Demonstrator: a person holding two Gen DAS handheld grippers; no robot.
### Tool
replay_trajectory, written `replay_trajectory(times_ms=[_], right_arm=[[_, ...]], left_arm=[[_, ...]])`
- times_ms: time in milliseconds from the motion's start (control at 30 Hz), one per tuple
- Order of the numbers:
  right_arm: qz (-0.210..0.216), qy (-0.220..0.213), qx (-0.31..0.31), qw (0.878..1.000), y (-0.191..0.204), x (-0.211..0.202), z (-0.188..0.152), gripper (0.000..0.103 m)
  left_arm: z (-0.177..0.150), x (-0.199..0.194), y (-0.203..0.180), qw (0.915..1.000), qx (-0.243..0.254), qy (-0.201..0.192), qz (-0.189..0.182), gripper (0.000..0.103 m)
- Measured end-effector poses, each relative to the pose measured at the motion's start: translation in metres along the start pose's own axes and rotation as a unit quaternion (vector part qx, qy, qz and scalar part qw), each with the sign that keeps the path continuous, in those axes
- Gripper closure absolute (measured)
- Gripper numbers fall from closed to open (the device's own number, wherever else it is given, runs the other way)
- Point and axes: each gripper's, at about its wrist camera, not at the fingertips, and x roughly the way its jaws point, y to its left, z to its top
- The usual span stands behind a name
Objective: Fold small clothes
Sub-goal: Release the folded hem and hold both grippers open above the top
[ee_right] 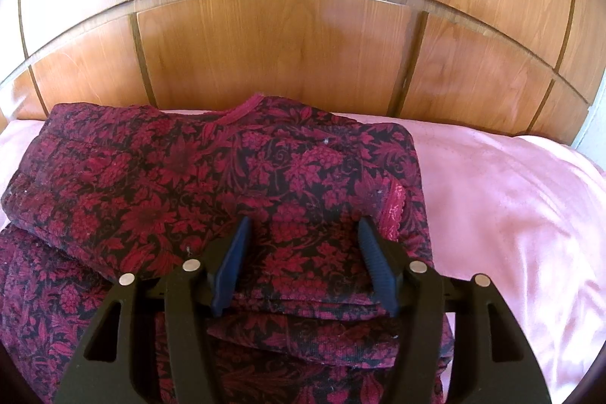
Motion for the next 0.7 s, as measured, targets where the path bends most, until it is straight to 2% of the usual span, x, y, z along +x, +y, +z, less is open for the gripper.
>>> replay_trajectory(times_ms=[367, 400, 467, 567, 700], right_arm=[[-0.04, 0.001, -0.026, 0.999, 0.012, -0.003, 0.002, 0.038], [-0.046, 0.002, -0.03, 0.999, 0.014, -0.004, 0.003, 0.036], [-0.064, 0.002, -0.027, 0.998, 0.014, -0.007, 0.004, 0.022], [-0.056, 0.009, -0.001, 0.998, 0.006, -0.014, 0.005, 0.014], [-0.041, 0.009, 0.023, 0.999, -0.003, -0.029, 0.0, 0.011]], left_arm=[[-0.025, -0.045, 0.009, 0.9999, -0.007, -0.008, -0.001, 0.048], [-0.028, -0.048, 0.009, 0.9999, -0.006, -0.008, 0.0, 0.048], [-0.032, -0.052, 0.01, 1.0, -0.005, -0.007, -0.002, 0.048], [-0.039, -0.056, 0.013, 1.0, -0.004, -0.004, -0.001, 0.048], [-0.046, -0.058, 0.016, 1.0, -0.006, 0.003, 0.0, 0.048]])
